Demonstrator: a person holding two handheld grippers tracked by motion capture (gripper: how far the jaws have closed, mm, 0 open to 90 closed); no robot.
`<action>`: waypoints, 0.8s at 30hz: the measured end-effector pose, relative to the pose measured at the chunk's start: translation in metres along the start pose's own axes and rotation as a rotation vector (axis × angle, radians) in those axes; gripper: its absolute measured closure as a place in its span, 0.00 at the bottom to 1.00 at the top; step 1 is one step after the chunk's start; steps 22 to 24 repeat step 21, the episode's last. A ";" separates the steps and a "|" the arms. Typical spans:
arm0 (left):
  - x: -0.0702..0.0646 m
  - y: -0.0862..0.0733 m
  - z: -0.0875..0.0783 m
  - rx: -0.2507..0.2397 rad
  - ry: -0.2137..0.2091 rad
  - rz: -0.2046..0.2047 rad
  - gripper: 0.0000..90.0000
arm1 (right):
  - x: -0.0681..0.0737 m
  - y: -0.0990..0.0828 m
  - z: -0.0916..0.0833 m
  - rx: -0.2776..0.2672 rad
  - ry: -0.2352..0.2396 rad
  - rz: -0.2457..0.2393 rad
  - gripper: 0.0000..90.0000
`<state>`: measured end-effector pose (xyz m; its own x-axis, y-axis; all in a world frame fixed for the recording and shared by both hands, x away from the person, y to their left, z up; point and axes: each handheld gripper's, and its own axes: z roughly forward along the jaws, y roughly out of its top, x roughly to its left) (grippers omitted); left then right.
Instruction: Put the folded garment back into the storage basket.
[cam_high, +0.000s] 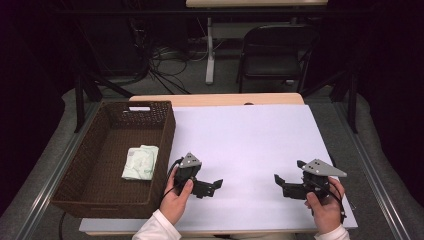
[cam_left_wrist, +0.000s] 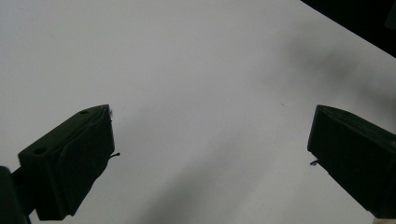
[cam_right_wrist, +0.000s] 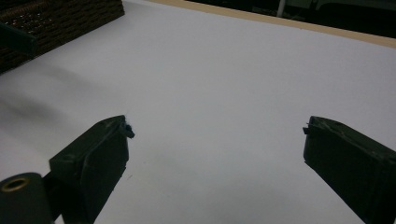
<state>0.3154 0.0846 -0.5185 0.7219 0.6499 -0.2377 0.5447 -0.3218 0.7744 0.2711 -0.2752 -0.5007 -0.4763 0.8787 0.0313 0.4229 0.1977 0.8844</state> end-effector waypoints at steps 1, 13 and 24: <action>0.000 0.000 0.000 0.000 0.000 0.000 0.01 | 0.000 0.000 0.000 0.000 0.000 0.000 0.07; -0.001 -0.003 0.003 0.011 -0.003 0.000 0.01 | -0.001 0.000 0.000 -0.003 -0.002 0.006 0.07; 0.001 -0.004 0.003 0.017 0.004 -0.002 0.01 | -0.002 -0.001 0.000 -0.002 -0.006 0.008 0.07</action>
